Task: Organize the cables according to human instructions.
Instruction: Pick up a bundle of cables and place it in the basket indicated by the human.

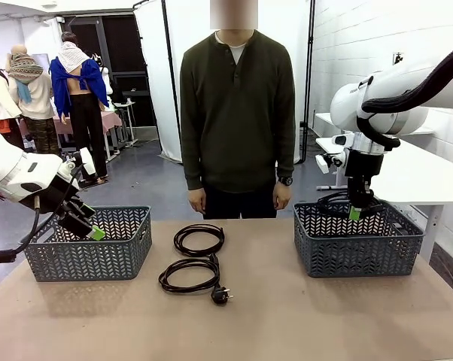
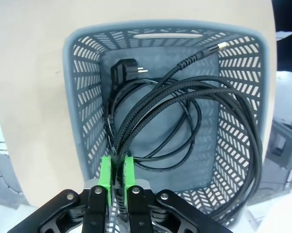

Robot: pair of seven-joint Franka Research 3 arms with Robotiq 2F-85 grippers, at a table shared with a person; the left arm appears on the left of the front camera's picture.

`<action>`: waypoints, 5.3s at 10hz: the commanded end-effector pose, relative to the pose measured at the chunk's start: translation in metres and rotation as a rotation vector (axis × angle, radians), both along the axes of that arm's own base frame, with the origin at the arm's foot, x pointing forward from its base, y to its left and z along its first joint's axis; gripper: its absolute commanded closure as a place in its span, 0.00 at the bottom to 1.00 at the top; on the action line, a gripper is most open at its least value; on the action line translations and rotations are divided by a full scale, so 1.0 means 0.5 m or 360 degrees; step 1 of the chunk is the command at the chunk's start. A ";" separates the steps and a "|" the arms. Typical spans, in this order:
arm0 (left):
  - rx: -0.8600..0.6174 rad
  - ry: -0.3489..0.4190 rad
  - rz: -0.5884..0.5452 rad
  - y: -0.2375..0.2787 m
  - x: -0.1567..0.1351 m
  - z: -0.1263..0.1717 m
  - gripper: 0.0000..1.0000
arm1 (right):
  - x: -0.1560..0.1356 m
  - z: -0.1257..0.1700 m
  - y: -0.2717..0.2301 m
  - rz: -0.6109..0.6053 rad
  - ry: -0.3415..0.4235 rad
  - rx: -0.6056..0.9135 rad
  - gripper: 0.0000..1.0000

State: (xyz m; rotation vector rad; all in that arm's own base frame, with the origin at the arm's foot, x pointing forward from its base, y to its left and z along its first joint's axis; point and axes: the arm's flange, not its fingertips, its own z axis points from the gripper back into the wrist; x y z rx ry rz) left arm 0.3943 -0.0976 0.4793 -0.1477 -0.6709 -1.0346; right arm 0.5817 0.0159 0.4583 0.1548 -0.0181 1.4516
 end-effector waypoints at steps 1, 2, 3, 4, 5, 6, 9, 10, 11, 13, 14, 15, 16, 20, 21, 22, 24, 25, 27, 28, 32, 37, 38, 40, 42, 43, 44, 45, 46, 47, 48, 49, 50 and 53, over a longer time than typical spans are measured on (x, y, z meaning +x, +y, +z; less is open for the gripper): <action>-0.0018 0.0009 0.0000 0.005 -0.004 -0.006 0.00 | 0.000 -0.001 0.001 -0.0003 0.0050 -0.0006 0.64; -0.0018 0.0009 0.0000 0.005 -0.004 -0.006 0.00 | -0.001 0.000 0.002 -0.0002 0.0061 -0.0010 0.44; -0.0018 0.0009 0.0000 0.005 -0.004 -0.006 0.00 | 0.000 0.000 0.002 -0.0018 0.0066 -0.0012 0.25; -0.0018 0.0009 0.0000 0.005 -0.004 -0.006 0.00 | 0.000 0.003 0.002 -0.0032 0.0057 -0.0007 0.05; -0.0018 0.0009 0.0000 0.005 -0.004 -0.006 0.00 | 0.001 0.009 0.003 -0.0047 0.0045 -0.0006 0.00; -0.0018 0.0009 0.0000 0.005 -0.004 -0.006 0.00 | 0.000 0.018 0.003 -0.0062 0.0034 -0.0004 0.00; -0.0018 0.0009 0.0000 0.005 -0.004 -0.006 0.00 | 0.000 0.022 0.009 -0.0063 0.0045 -0.0016 0.00; -0.0018 0.0009 0.0000 0.005 -0.004 -0.006 0.00 | 0.001 0.024 0.012 -0.0060 0.0045 -0.0025 0.00; -0.0018 0.0009 0.0000 0.005 -0.004 -0.006 0.00 | 0.000 0.023 0.018 -0.0048 0.0055 -0.0044 0.00; -0.0018 0.0009 0.0000 0.005 -0.004 -0.006 0.00 | -0.003 0.018 0.010 -0.0037 0.0022 -0.0002 0.00; -0.0018 0.0009 0.0000 0.005 -0.004 -0.006 0.00 | -0.003 0.018 0.010 -0.0037 0.0022 -0.0002 0.00; -0.0018 0.0009 0.0000 0.005 -0.004 -0.006 0.00 | -0.003 0.018 0.010 -0.0037 0.0022 -0.0002 0.00; -0.0018 0.0009 0.0000 0.005 -0.004 -0.006 0.00 | -0.003 0.018 0.010 -0.0037 0.0022 -0.0002 0.00; -0.0018 0.0009 0.0000 0.005 -0.004 -0.006 0.00 | -0.003 0.018 0.010 -0.0037 0.0022 -0.0002 0.00; -0.0018 0.0009 0.0000 0.005 -0.004 -0.006 0.00 | -0.003 0.018 0.010 -0.0037 0.0022 -0.0002 0.00; -0.0018 0.0009 0.0000 0.005 -0.004 -0.006 0.00 | -0.003 0.018 0.010 -0.0037 0.0022 -0.0002 0.00; -0.0018 0.0009 0.0000 0.005 -0.004 -0.006 0.00 | -0.003 0.018 0.010 -0.0037 0.0022 -0.0002 0.00; -0.0018 0.0009 0.0000 0.005 -0.004 -0.006 0.00 | -0.003 0.018 0.013 -0.0052 0.0025 -0.0008 0.00; -0.0018 0.0009 0.0000 0.005 -0.004 -0.006 0.00 | -0.030 0.061 0.052 -0.0230 -0.0025 0.0050 0.00; -0.0018 0.0009 0.0000 0.005 -0.004 -0.006 0.00 | -0.052 0.081 0.072 -0.0311 -0.0019 0.0068 0.00; -0.0018 0.0009 0.0000 0.005 -0.004 -0.006 0.00 | -0.157 0.117 0.153 -0.0547 -0.0158 0.0248 0.00; -0.0018 0.0009 0.0000 0.005 -0.004 -0.006 0.00 | -0.274 0.063 0.232 -0.0608 -0.0346 0.0440 0.00; -0.0018 0.0009 0.0000 0.005 -0.004 -0.006 0.00 | -0.285 0.045 0.241 -0.0609 -0.0345 0.0455 0.00; -0.0018 0.0009 0.0000 0.005 -0.004 -0.006 0.00 | -0.291 0.025 0.255 -0.0579 -0.0333 0.0474 0.00; -0.0018 0.0009 0.0000 0.005 -0.004 -0.006 0.00 | -0.292 0.020 0.260 -0.0546 -0.0283 0.0496 0.00; -0.0018 0.0009 0.0000 0.005 -0.004 -0.006 0.00 | -0.293 0.023 0.258 -0.0503 -0.0267 0.0461 0.00; -0.0018 0.0009 0.0000 0.005 -0.004 -0.006 0.00 | -0.291 0.029 0.264 -0.0567 -0.0292 0.0423 0.00; -0.0018 0.0009 0.0000 0.005 -0.004 -0.006 0.00 | -0.291 0.029 0.264 -0.0567 -0.0292 0.0423 0.00; -0.0018 0.0009 0.0000 0.005 -0.004 -0.006 0.00 | -0.291 0.029 0.264 -0.0567 -0.0292 0.0423 0.00; -0.0018 0.0009 0.0000 0.005 -0.004 -0.006 0.00 | -0.291 0.029 0.264 -0.0567 -0.0292 0.0423 0.00; -0.0018 0.0009 0.0000 0.005 -0.004 -0.006 0.00 | -0.291 0.029 0.264 -0.0567 -0.0292 0.0423 0.00; -0.0018 0.0009 0.0000 0.005 -0.004 -0.006 0.00 | -0.291 0.029 0.264 -0.0567 -0.0292 0.0423 0.00; -0.0018 0.0009 0.0000 0.005 -0.004 -0.006 0.00 | -0.291 0.029 0.264 -0.0567 -0.0292 0.0423 0.00; -0.0018 0.0009 0.0000 0.005 -0.004 -0.006 0.00 | -0.291 0.029 0.264 -0.0567 -0.0292 0.0423 0.00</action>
